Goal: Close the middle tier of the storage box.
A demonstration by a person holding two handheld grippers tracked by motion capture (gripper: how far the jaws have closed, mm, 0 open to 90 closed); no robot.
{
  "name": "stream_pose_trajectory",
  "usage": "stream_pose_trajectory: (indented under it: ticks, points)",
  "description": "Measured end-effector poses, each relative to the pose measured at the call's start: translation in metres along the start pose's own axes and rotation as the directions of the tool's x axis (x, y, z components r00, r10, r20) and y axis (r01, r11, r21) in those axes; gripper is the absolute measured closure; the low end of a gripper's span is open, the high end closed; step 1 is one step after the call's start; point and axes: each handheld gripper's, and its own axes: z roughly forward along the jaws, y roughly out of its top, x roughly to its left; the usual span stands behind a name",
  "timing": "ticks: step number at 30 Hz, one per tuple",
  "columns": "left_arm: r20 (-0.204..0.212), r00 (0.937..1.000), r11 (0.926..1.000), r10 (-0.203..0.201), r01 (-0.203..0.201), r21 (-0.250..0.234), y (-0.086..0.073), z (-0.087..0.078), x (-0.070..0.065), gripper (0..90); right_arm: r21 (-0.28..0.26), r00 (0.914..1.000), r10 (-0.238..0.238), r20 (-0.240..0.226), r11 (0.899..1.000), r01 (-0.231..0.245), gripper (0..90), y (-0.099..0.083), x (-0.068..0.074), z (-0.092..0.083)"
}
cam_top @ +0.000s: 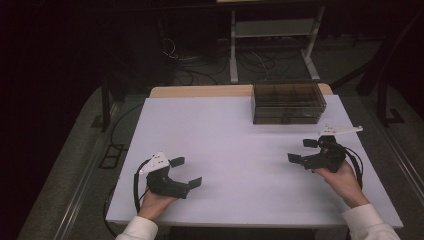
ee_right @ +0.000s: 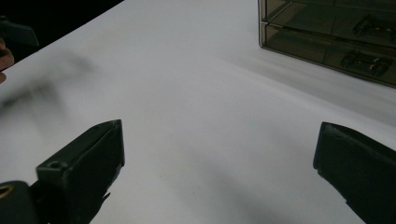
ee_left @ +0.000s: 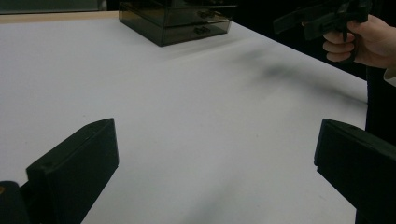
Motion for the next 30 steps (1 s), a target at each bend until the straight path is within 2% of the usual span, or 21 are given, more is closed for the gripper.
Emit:
stream_pose_trajectory:
  ticks: [11,17,30]
  points:
    - [-0.002,1.0,1.0,-0.001,0.001,0.001,0.0,0.0,0.0,0.0,-0.015,1.0,0.006,-0.006,1.0,-0.006,1.4,-0.015,0.005,-0.004]
    - [-0.003,1.0,1.0,-0.001,0.001,-0.001,0.0,-0.001,0.001,0.0,-0.051,0.9999,-0.007,-0.008,0.999,0.006,1.4,-0.022,0.01,-0.008]
    - [-0.003,1.0,1.0,0.003,-0.003,-0.005,0.001,-0.002,0.0,0.0,-0.084,0.9992,-0.04,-0.005,0.996,0.039,1.4,-0.038,0.021,-0.015]
